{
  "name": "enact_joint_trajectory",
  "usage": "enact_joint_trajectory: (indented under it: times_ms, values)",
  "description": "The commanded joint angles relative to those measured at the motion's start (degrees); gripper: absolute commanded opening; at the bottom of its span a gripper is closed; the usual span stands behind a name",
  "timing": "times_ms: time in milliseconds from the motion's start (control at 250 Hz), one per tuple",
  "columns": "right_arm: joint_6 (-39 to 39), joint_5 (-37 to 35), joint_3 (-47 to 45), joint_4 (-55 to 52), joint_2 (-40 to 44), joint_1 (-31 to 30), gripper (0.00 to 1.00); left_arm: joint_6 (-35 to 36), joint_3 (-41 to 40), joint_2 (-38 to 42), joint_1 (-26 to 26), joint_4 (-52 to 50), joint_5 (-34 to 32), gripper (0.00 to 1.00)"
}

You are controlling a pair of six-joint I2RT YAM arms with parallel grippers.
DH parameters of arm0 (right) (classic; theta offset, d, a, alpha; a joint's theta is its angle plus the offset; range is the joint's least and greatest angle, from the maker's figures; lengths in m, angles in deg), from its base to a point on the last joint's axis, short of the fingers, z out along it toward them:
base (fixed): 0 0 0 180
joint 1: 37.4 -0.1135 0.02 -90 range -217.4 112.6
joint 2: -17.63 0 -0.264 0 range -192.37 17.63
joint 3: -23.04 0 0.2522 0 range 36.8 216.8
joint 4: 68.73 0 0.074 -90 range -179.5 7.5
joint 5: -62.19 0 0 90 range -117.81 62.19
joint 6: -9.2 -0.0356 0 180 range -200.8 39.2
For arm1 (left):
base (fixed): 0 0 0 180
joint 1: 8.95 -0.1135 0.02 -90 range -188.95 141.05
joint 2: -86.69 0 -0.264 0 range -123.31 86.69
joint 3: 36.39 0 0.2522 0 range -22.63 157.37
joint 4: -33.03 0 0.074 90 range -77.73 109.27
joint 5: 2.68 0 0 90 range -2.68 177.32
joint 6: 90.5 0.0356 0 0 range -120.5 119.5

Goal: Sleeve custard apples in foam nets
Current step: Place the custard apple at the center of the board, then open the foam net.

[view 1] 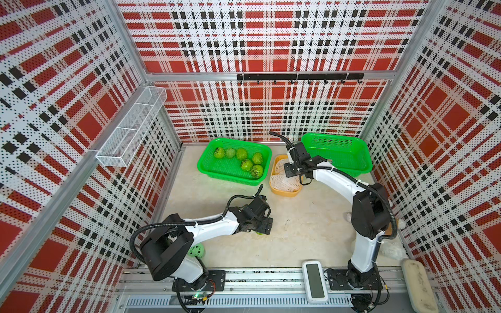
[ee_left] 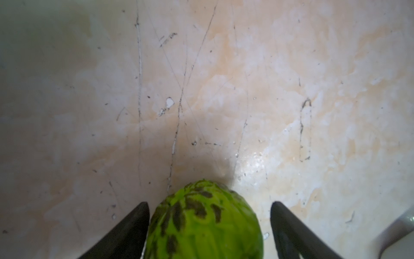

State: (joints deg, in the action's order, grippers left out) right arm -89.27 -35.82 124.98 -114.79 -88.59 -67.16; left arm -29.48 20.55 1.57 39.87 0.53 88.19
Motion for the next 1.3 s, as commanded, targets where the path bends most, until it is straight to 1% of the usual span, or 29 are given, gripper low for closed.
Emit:
enact_joint_trajectory:
  times_ms: [0,116,180,240,344,404,488,588,636,688,696,728,776,844,948,1080,1189,1217,1297]
  values:
    - [3.11,3.62,-1.8,2.75,5.45,-0.55,0.0,0.11,2.07,3.36,-1.12,1.2,4.44,0.99]
    - [5.66,7.71,-4.26,3.97,9.87,-0.64,0.0,0.74,4.38,8.3,-3.09,-1.36,7.28,0.99]
    - [8.39,12.76,-6.02,5.43,12.42,-0.74,0.0,1.61,5.18,11.62,-5.08,-1.93,10.86,0.99]
    - [10.89,19.41,-7.91,7.23,15.19,-0.71,0.0,2.66,6.15,14.62,-7.44,-2.28,15.03,0.99]
    - [15.26,31.13,-9.88,8.63,18.98,-0.77,0.0,3.57,7.53,20.46,-12.53,-1.16,23.82,0.99]
    - [16.79,37.22,-10.75,9.6,21.01,-0.74,0.0,3.15,7.93,23.6,-15.53,-0.4,26.32,1.0]
    - [18.67,44.38,-11.54,10.19,23.15,-0.82,0.0,0.92,8.99,25.98,-21.16,0.0,30.02,0.99]
    - [21.01,50.59,-12.15,9.81,24.98,-0.9,0.0,-2.07,10.12,27.24,-27.65,-0.19,33.09,0.94]
    - [22.03,53.08,-12.26,9.24,25.64,-0.93,0.0,-2.72,9.78,28.15,-29.86,0.79,34.57,0.92]
    - [23.07,55.66,-11.84,7.7,25.95,-0.95,0.0,-2.91,8.94,29.54,-31.04,3.17,36.78,0.89]
    - [23.24,56.02,-11.68,7.4,25.97,-0.99,0.0,-3.02,8.72,29.74,-32.33,3.82,37.4,0.89]
    - [23.81,57.26,-11.25,6.18,25.84,-0.98,0.0,-3.38,7.71,30.73,-33.43,7.07,40.15,0.88]
    - [24.65,59.23,-10.3,4.07,25.61,-1.09,0.0,-3.52,6.83,31.9,-33.85,10.92,43.76,0.87]
    - [26.58,61.72,-8.82,0.56,25.22,-1.44,0.0,-0.92,7.97,32.33,-33.94,10.74,46.53,0.86]
    - [30.46,66.0,-6.2,-5.79,24.48,-2.18,0.0,1.99,9.95,31.36,-33.88,10.3,48.76,0.85]
    - [33.14,67.93,-4.06,-10.88,24.56,-2.78,0.0,3.96,11.33,30.16,-33.86,10.74,49.86,0.82]
    - [31.73,66.92,-4.3,-9.92,25.63,-2.8,0.0,4.52,12.05,28.87,-33.32,10.92,53.52,0.74]
    - [31.44,66.6,-4.33,-9.69,25.76,-2.84,0.0,4.61,12.1,28.93,-33.17,10.96,54.24,0.69]
    - [29.63,64.81,-4.56,-7.85,26.14,-2.78,0.0,4.95,11.7,30.18,-32.74,10.83,55.31,0.61]
